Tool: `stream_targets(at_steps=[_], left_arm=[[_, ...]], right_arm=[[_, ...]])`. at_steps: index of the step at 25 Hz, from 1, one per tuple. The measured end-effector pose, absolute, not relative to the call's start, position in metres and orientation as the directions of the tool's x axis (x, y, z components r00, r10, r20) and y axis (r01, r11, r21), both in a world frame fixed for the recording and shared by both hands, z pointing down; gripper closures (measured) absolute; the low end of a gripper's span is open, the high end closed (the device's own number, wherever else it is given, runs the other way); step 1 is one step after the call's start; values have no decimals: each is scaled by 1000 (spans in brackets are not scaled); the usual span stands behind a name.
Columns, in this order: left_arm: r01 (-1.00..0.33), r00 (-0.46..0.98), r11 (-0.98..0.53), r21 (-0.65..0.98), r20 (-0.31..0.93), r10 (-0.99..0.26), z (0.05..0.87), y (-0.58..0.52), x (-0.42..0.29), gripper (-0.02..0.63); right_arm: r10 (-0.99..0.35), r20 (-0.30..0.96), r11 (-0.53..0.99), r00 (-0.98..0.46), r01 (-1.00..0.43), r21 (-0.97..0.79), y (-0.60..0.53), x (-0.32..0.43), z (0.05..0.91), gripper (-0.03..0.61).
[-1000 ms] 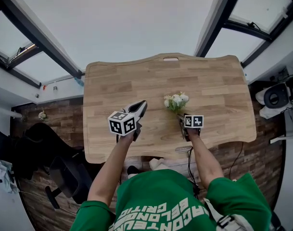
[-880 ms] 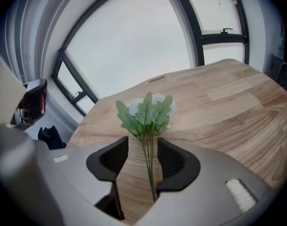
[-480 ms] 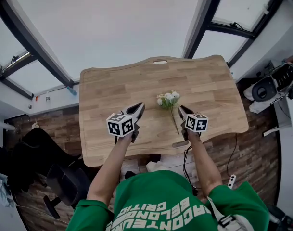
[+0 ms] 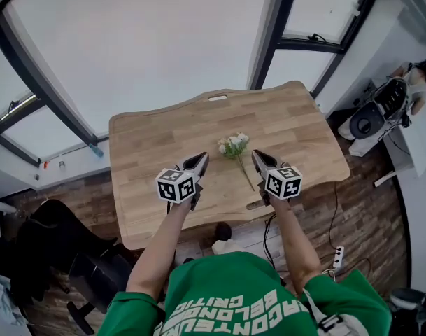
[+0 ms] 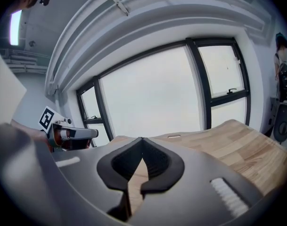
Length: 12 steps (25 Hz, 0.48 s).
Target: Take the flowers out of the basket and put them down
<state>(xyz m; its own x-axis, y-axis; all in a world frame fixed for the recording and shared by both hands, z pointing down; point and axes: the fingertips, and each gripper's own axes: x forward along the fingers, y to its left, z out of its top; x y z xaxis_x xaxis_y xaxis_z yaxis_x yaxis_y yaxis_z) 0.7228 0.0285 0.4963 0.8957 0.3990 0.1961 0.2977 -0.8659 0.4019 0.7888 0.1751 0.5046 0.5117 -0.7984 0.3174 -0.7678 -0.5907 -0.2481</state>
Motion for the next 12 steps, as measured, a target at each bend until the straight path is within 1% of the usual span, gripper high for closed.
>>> stream_targets(at_steps=[4, 12], left_arm=[[338, 882, -862, 377, 191, 430, 492, 40, 713, 594], [392, 858, -839, 377, 179, 481, 490, 59, 694, 594]], right_arm=[[-790, 303, -600, 532, -772, -210, 179, 768, 489, 572], [-758, 305, -642, 576, -741, -197, 200, 737, 485, 572]])
